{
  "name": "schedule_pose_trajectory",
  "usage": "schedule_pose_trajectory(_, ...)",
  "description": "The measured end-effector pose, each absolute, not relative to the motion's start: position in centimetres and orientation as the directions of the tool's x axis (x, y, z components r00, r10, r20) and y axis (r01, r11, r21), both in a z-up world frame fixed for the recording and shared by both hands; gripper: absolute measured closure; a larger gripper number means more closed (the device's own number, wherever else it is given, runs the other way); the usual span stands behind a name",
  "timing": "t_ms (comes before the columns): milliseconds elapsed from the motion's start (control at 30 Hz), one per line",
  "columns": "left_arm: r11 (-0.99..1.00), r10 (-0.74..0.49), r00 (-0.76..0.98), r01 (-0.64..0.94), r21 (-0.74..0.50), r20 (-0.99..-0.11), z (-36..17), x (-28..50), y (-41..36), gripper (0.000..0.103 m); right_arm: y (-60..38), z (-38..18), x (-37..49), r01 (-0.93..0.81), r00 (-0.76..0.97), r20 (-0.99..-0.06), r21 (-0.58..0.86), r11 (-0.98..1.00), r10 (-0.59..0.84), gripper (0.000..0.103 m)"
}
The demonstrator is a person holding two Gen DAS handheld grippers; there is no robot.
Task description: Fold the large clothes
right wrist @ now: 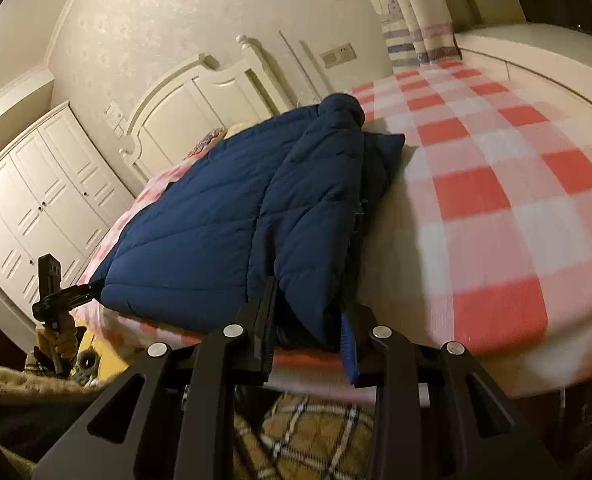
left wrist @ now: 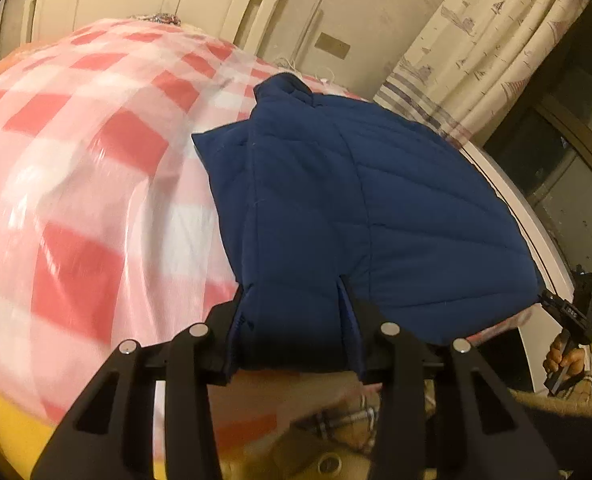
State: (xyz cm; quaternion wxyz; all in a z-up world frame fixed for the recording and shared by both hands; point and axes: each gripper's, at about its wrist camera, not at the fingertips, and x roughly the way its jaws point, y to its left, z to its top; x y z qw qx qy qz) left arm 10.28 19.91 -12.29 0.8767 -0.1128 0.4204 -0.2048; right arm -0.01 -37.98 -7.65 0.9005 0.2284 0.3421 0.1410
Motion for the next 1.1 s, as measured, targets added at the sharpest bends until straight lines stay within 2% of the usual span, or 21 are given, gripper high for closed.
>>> schedule_pose_trajectory(33,0.892,-0.45,0.565,0.255,-0.372,-0.692,-12.3,10.1,20.1,0.053,-37.9,-7.5,-0.3,-0.086,0.726,-0.567,0.486,0.87,0.388,0.065)
schedule_pose_trajectory(67,0.906,-0.419,0.584,0.222,-0.36,-0.696,-11.9,9.8,20.4,0.042,-37.8,-6.9,-0.5,-0.051,0.736,-0.591,0.437,0.898,0.329,0.06)
schedule_pose_trajectory(100,0.925,-0.373,0.614,0.187,-0.331,-0.696,-11.3,9.5,20.6,0.038,-37.7,-6.0,-0.8,-0.03,0.751,-0.595,0.402,0.915,0.286,0.06)
schedule_pose_trajectory(167,0.972,-0.229,0.73,0.131,-0.197,-0.644,-8.6,8.0,19.8,0.029,-36.9,-3.6,-1.4,-0.027,0.804,-0.547,0.359,0.933,0.234,0.057)
schedule_pose_trajectory(200,0.978,-0.209,0.773,0.155,-0.142,-0.598,-7.1,7.2,18.7,0.026,-36.2,-2.5,-1.4,-0.053,0.823,-0.518,0.34,0.939,0.234,0.054)
schedule_pose_trajectory(267,0.973,-0.215,0.816,0.229,-0.042,-0.537,-4.8,5.7,15.5,0.011,-33.7,-0.4,-1.5,-0.105,0.852,-0.476,0.253,0.962,0.218,0.031)
schedule_pose_trajectory(333,0.96,-0.192,0.833,0.27,0.078,-0.518,-3.9,4.7,11.2,0.008,-29.8,0.5,-1.1,-0.152,0.866,-0.462,0.122,0.981,0.192,0.02)
schedule_pose_trajectory(467,0.92,-0.121,0.83,0.3,0.253,-0.544,-5.9,3.8,3.7,0.008,-21.7,-0.6,0.2,-0.225,0.868,-0.473,-0.099,0.969,0.153,0.024)
schedule_pose_trajectory(533,0.908,-0.116,0.806,0.323,0.266,-0.58,-7.7,3.8,2.0,0.008,-19.5,-1.6,0.9,-0.236,0.862,-0.49,-0.157,0.959,0.132,0.024)
schedule_pose_trajectory(667,0.916,-0.118,0.752,0.335,0.222,-0.649,-11.1,4.9,2.3,0.004,-18.8,-5.5,3.1,-0.242,0.814,-0.572,-0.182,0.953,0.098,0.022)
schedule_pose_trajectory(767,0.923,-0.166,0.723,0.354,0.153,-0.671,-12.1,5.7,3.8,0.002,-20.2,-7.2,3.2,-0.272,0.813,-0.549,-0.07,0.96,0.191,0.022)
schedule_pose_trajectory(1100,0.917,-0.19,0.717,0.373,0.14,-0.67,-12.8,6.2,3.9,0.002,-20.2,-7.7,3.3,-0.279,0.812,-0.549,-0.07,0.958,0.196,0.021)
